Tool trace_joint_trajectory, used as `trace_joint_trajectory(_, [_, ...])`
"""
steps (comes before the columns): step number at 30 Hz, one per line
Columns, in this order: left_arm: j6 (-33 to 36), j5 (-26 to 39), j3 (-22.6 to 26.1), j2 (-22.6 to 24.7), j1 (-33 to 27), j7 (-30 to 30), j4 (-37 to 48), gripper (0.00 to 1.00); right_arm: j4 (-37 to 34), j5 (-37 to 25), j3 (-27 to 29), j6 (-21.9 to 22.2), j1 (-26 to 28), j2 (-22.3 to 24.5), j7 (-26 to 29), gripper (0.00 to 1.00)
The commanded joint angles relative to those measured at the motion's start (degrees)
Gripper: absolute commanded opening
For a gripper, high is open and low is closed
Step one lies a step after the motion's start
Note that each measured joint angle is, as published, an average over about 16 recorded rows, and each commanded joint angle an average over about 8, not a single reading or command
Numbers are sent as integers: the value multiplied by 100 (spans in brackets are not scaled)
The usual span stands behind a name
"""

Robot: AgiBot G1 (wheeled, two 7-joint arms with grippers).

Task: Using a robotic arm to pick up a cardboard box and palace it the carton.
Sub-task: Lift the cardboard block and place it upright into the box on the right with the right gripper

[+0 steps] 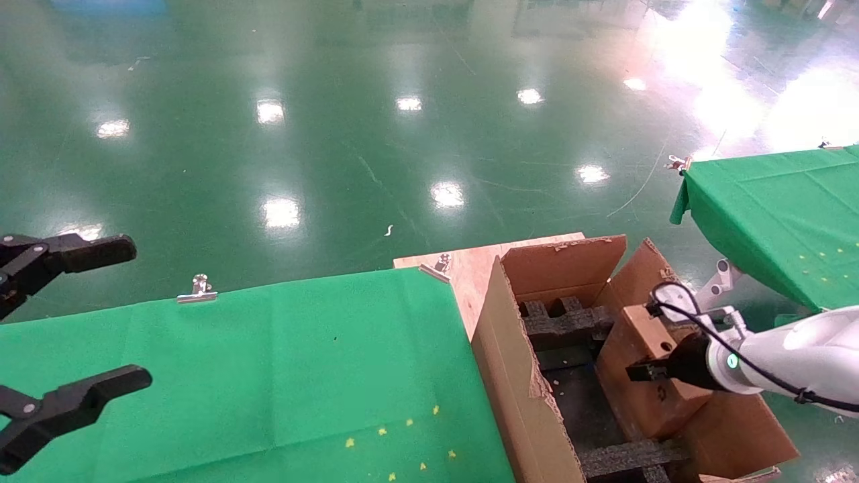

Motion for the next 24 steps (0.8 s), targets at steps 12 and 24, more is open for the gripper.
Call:
trace_joint_trajectory(12, [0, 0, 0, 0, 0, 0, 0, 100, -942, 436, -132, 341, -284, -521, -546, 0])
trace_joint_trajectory(24, [0, 0, 0, 0, 0, 0, 0, 100, -1754, 800, -216, 545, -450, -923, -1250, 18])
